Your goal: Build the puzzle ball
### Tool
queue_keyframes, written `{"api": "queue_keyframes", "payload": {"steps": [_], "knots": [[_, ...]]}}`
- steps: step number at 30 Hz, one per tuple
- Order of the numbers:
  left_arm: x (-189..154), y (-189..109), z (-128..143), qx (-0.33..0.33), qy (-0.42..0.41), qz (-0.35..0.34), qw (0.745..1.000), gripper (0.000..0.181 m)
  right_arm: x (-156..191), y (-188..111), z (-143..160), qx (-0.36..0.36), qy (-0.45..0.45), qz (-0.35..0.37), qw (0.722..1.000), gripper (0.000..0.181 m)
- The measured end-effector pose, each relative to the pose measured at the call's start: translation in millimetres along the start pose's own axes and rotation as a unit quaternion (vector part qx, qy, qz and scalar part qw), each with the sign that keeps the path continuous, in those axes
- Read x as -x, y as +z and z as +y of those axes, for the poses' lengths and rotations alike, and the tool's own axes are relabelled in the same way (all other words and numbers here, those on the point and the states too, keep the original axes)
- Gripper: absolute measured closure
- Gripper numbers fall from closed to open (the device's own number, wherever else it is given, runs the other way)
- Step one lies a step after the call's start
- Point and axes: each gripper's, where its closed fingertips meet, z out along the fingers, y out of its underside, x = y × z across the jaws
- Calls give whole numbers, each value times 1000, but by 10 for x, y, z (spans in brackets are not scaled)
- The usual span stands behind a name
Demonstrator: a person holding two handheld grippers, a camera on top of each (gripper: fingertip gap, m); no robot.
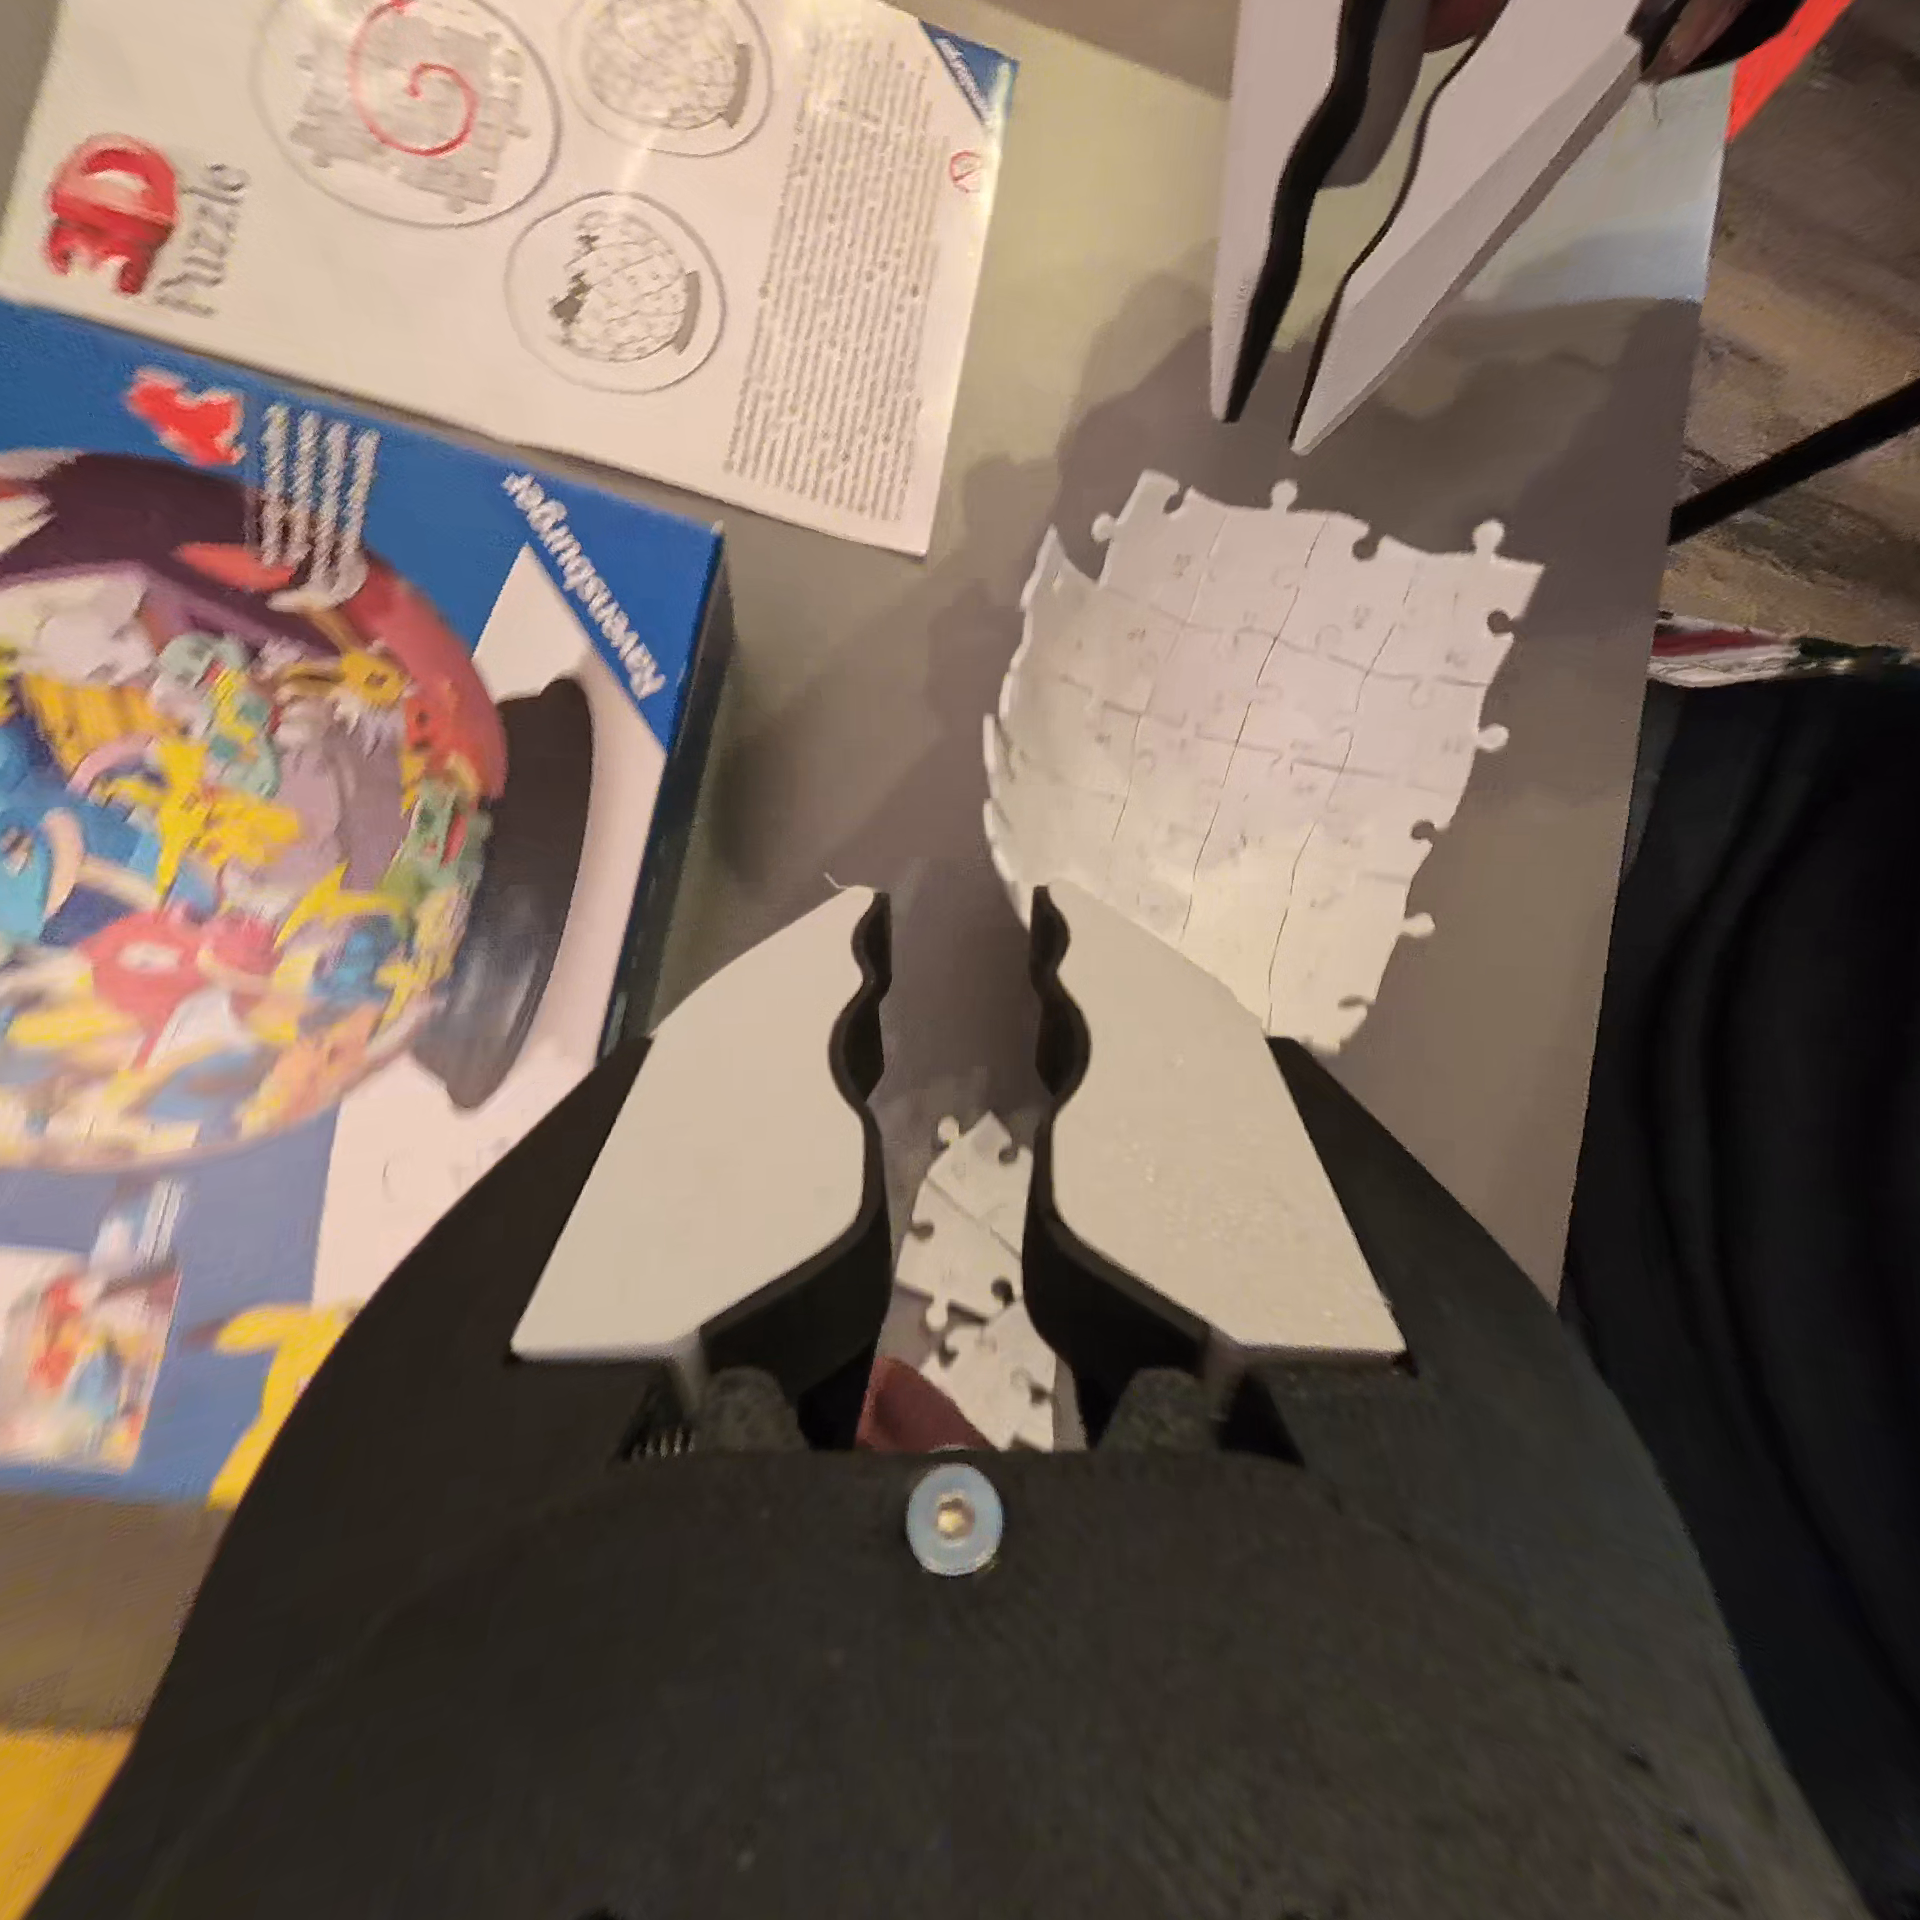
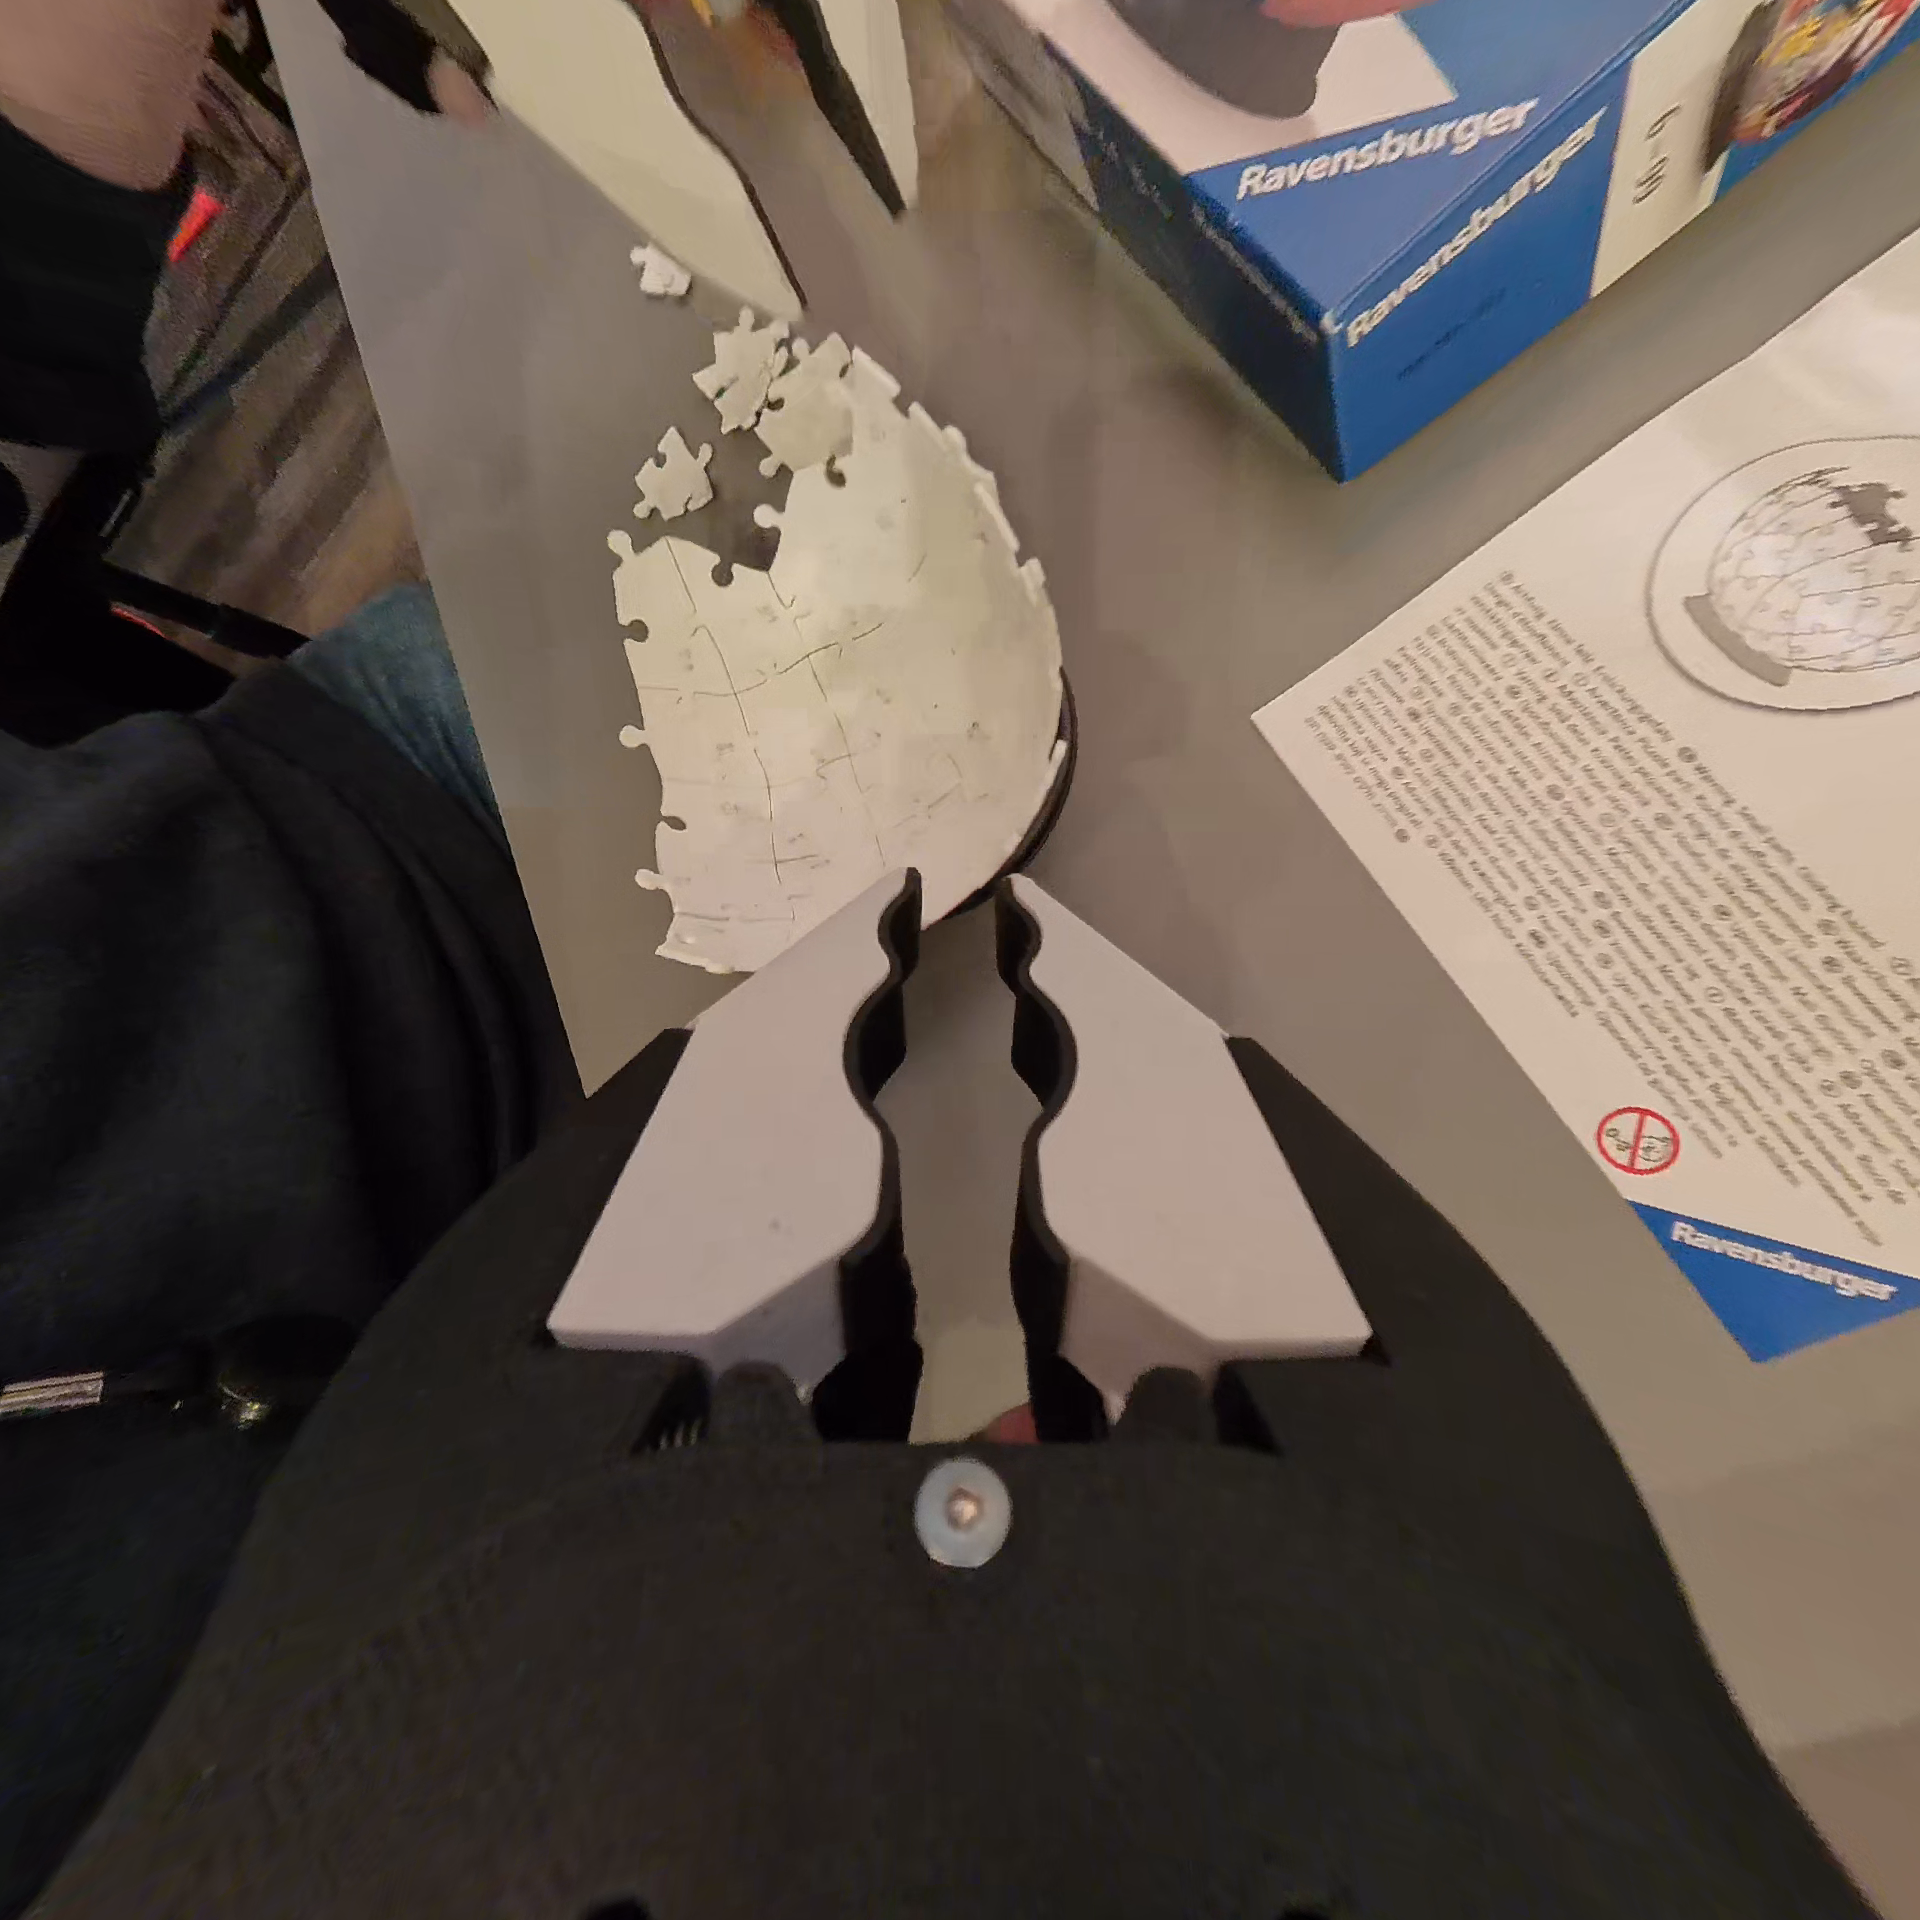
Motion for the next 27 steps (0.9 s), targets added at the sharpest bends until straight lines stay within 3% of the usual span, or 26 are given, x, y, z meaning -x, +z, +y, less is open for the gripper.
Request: {"api": "queue_keyframes", "payload": {"steps": [1, 7, 13, 20, 27], "knots": [[13, -72, 51, -4, -7, -10, 1000, 157, 17, 27, 13, 1, -1, -1, 1000, 169], [28, -431, 442, -2, -29, -76, 997, 158, 86, 195, 62, 7, 0, -19, 1000, 169], [-91, -581, 864, 23, -30, -107, 994, 158, 124, 262, 47, 4, -7, -24, 1000, 167], [-149, -684, 1353, 87, 8, -176, 980, 150, 127, 132, -16, -29, -5, -18, 999, 165], [-111, -836, 1887, 132, -20, -221, 966, 143, 131, 37, -14, -64, 5, -17, 998, 166]]}}
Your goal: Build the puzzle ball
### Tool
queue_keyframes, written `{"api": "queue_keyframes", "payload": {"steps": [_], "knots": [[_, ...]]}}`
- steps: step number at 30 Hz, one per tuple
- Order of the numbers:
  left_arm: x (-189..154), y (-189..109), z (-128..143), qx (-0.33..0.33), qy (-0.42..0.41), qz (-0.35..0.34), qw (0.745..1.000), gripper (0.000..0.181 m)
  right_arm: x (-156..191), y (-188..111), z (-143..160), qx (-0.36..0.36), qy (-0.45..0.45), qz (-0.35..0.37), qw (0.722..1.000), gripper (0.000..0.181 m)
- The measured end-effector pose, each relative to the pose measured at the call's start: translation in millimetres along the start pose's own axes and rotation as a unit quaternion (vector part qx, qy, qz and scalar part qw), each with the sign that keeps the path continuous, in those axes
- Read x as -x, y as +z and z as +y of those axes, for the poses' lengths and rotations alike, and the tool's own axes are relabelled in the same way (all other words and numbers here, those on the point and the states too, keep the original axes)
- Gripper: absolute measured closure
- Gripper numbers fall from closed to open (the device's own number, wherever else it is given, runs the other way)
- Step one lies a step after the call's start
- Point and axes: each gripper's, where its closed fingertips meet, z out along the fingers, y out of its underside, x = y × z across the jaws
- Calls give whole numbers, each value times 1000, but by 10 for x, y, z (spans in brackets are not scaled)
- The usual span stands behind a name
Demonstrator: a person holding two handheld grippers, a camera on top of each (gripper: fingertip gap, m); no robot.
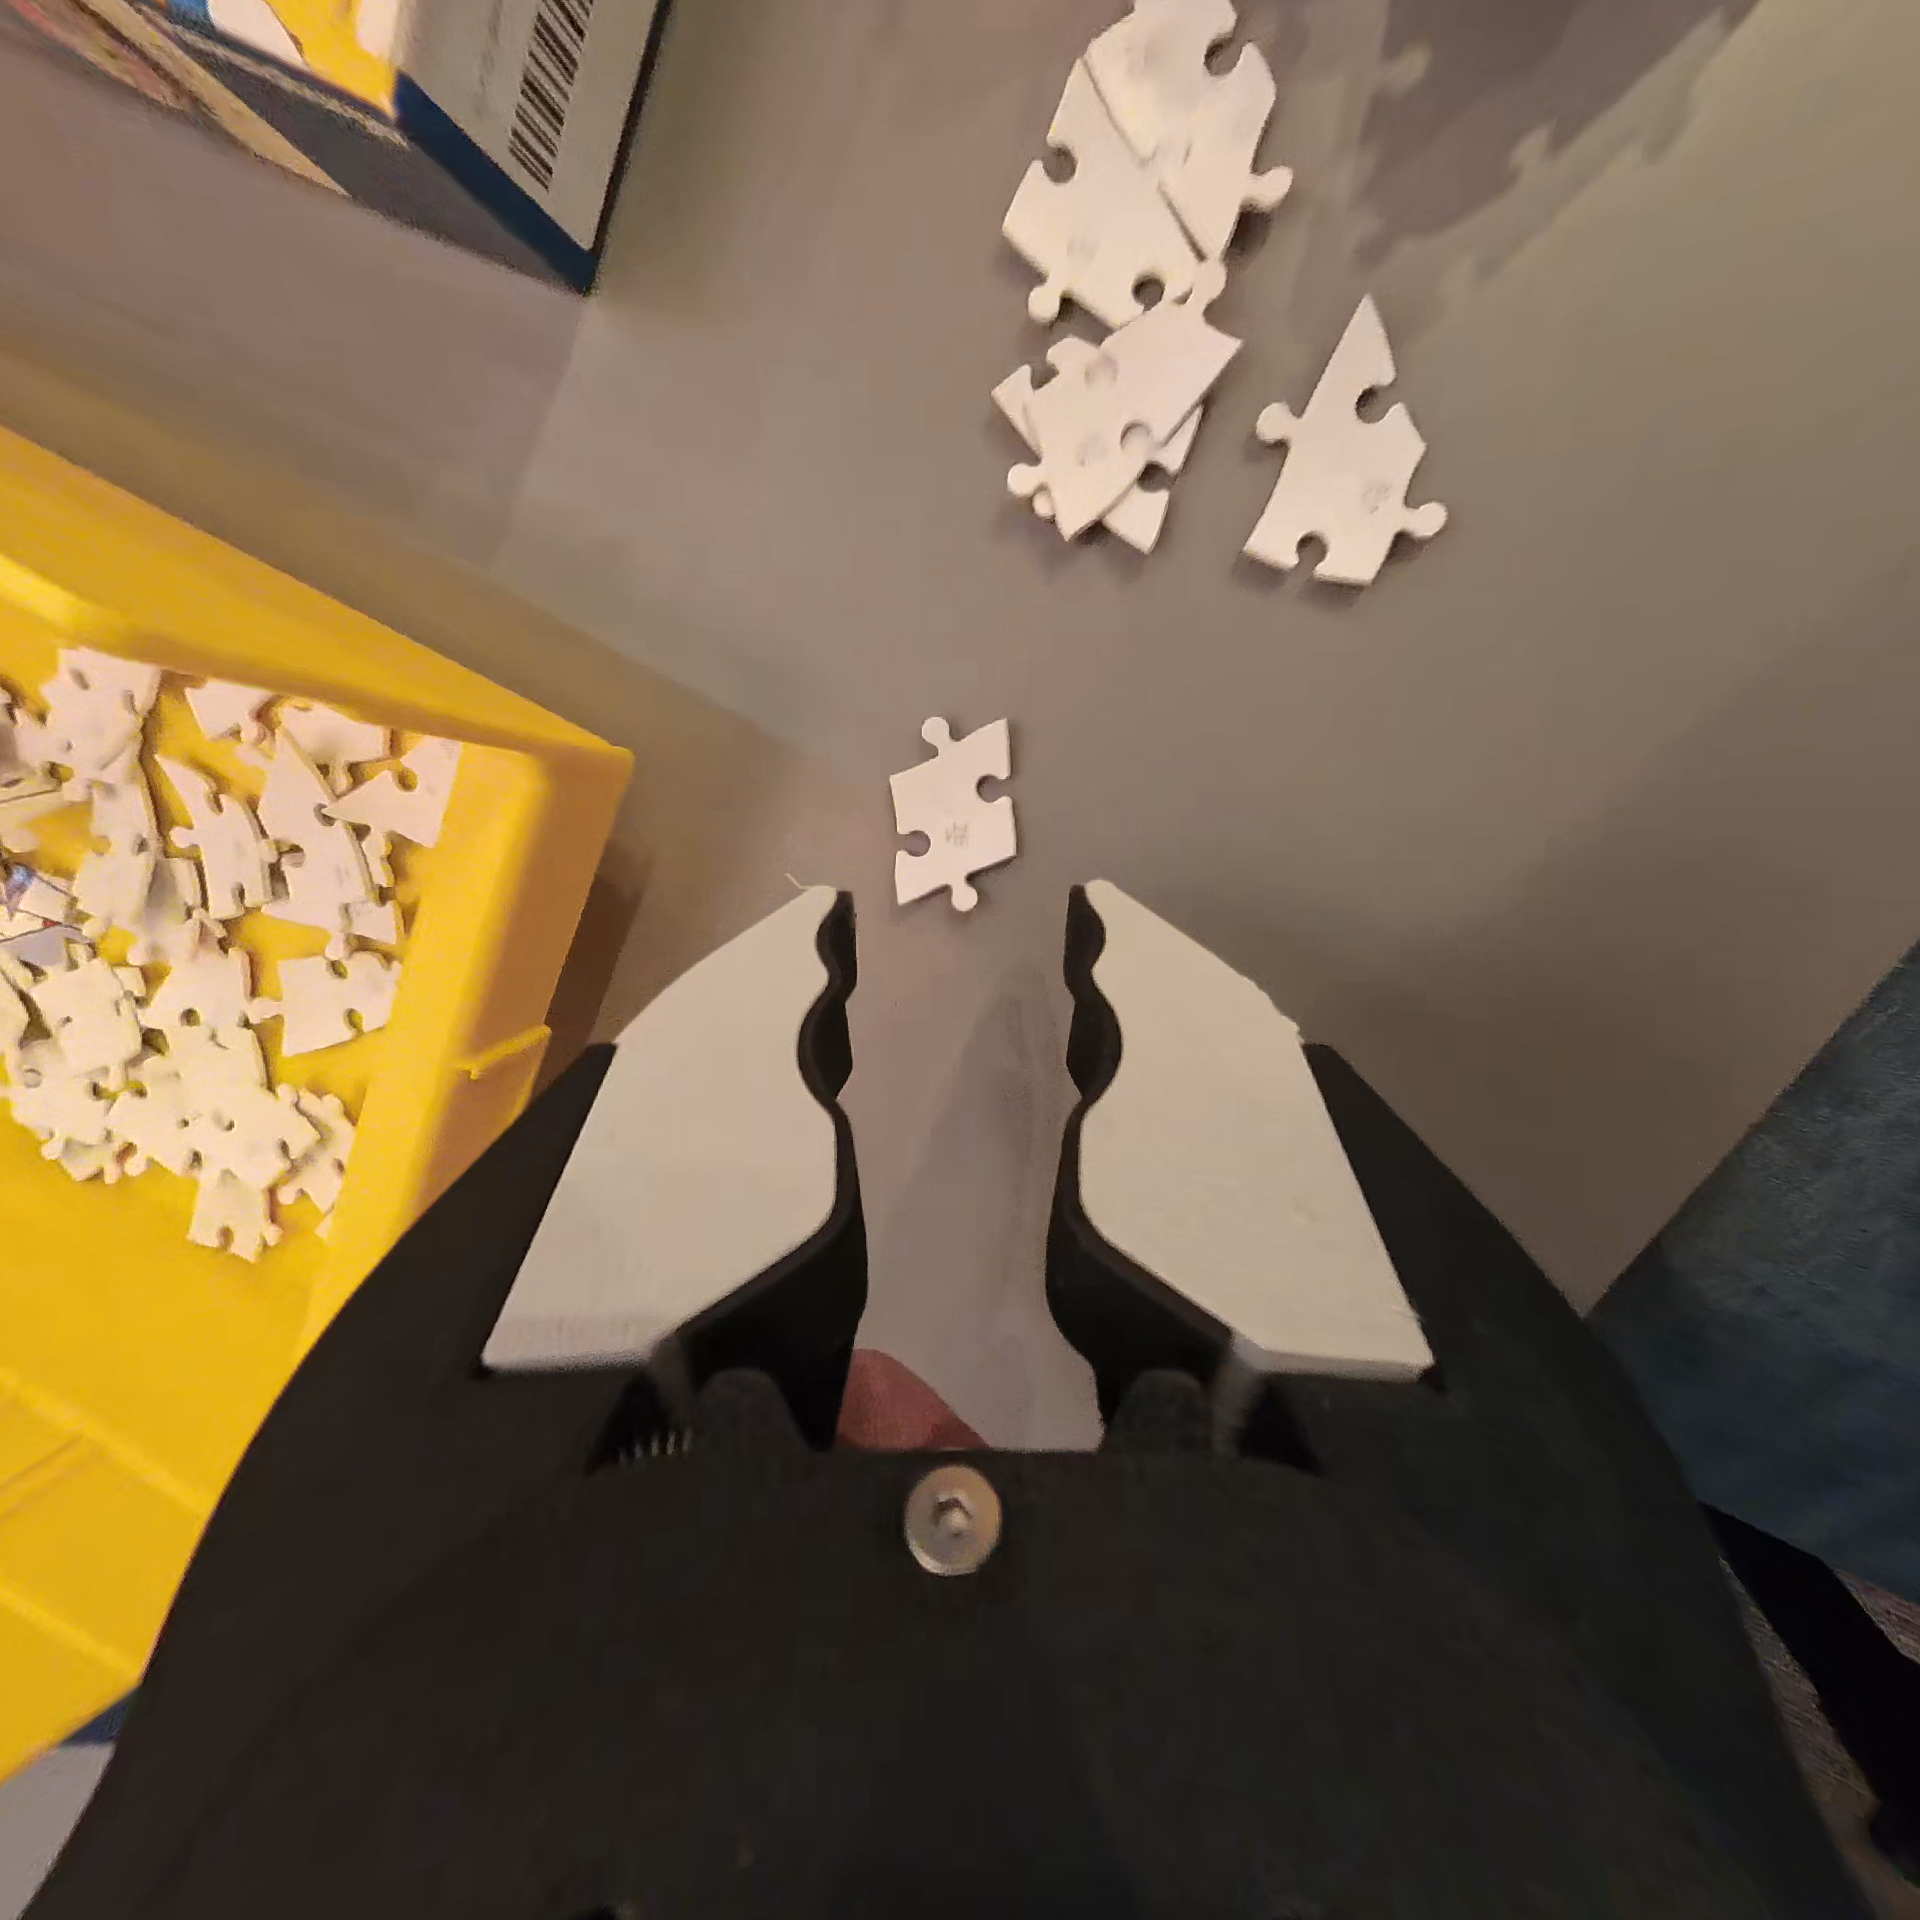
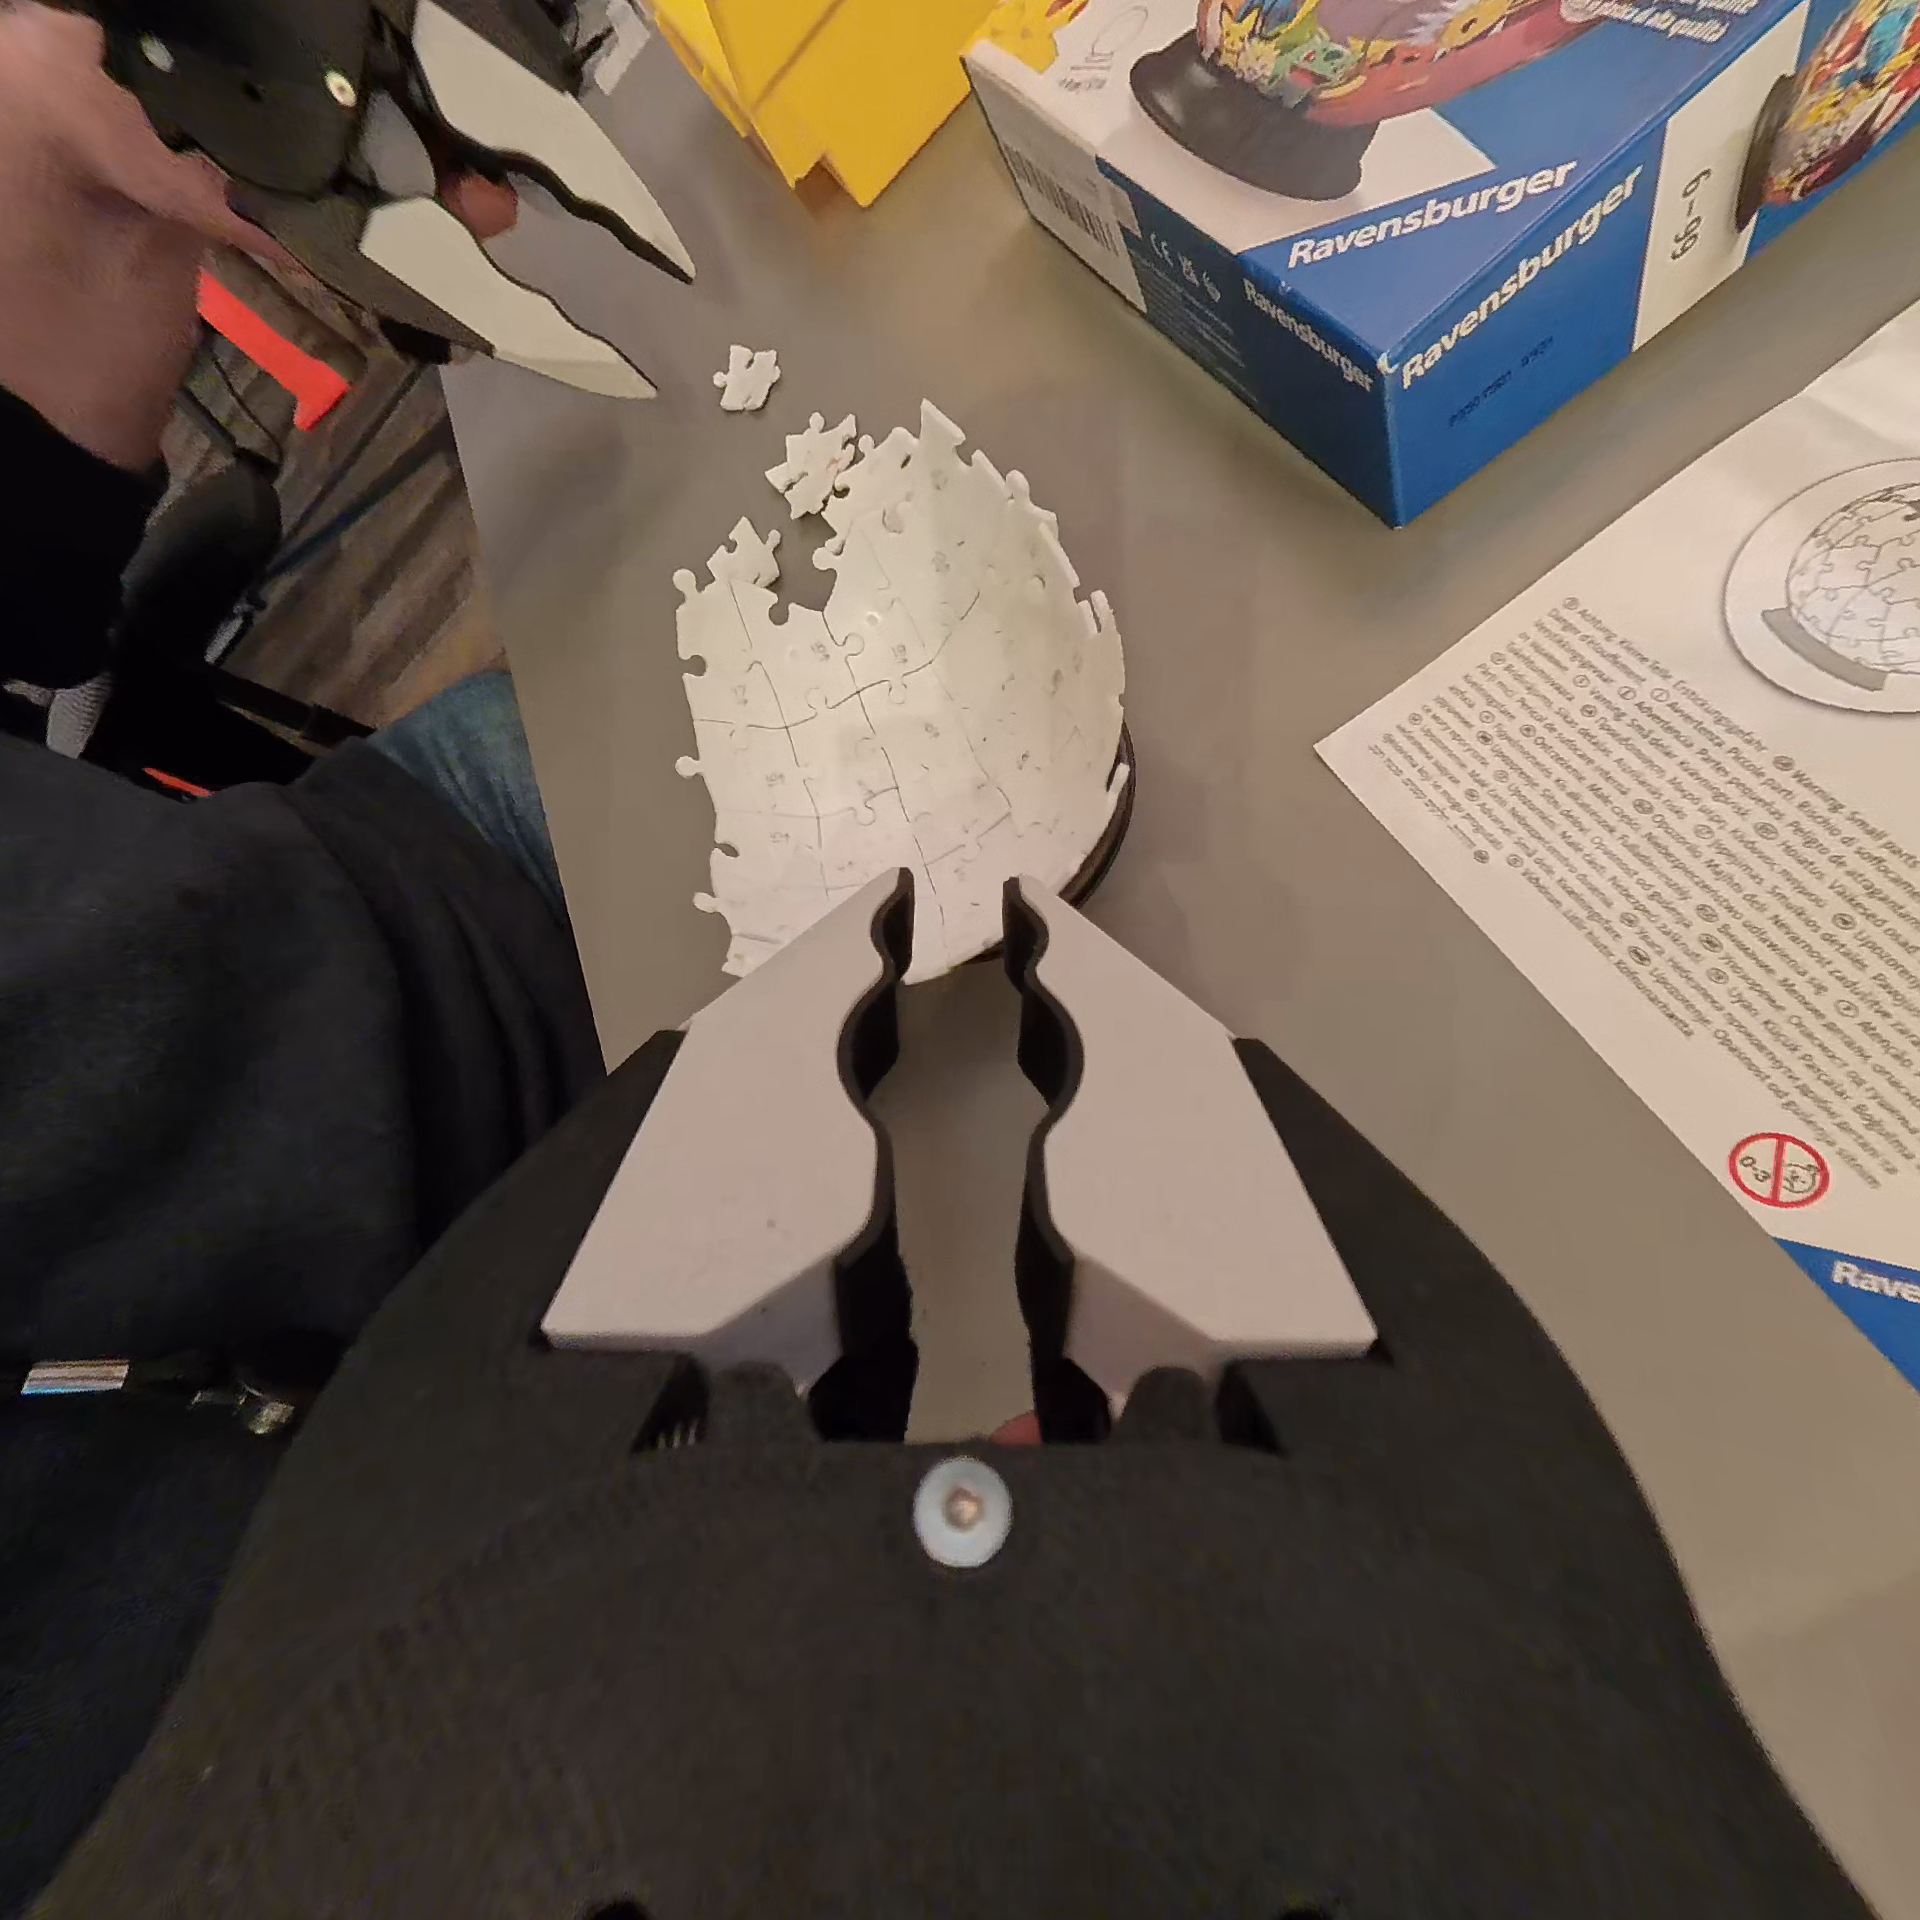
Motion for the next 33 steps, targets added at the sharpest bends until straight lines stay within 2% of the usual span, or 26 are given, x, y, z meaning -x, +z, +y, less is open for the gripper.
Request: {"api": "queue_keyframes", "payload": {"steps": [2, 5, 9, 12, 14, 17, 26, 33], "knots": [[-18, 43, -30, -7, 11, -7, 1000, 143, 17, -9, -14, -9, 2, -1, 1000, 166], [-13, 94, -234, -36, 26, -16, 999, 144, 43, -16, -35, -18, 2, -2, 1000, 167], [-81, 234, -568, -74, 53, -2, 996, 145, 54, -12, -42, -24, 4, -3, 1000, 167], [-122, 382, -666, -72, 51, 24, 996, 145, 61, -14, -47, -28, 7, -5, 1000, 167], [-174, 464, -679, -70, 46, 47, 995, 147, 59, -18, -44, -30, 8, -6, 1000, 167], [-194, 503, -710, -76, 35, 54, 995, 159, 44, -29, -40, -32, 11, -7, 999, 167], [-210, 395, -696, -93, 7, 65, 993, 160, 21, -38, -47, -36, 13, -9, 999, 167], [-215, 318, -555, -88, 1, 52, 995, 160, 31, -45, -41, -36, 13, -8, 999, 168]]}}
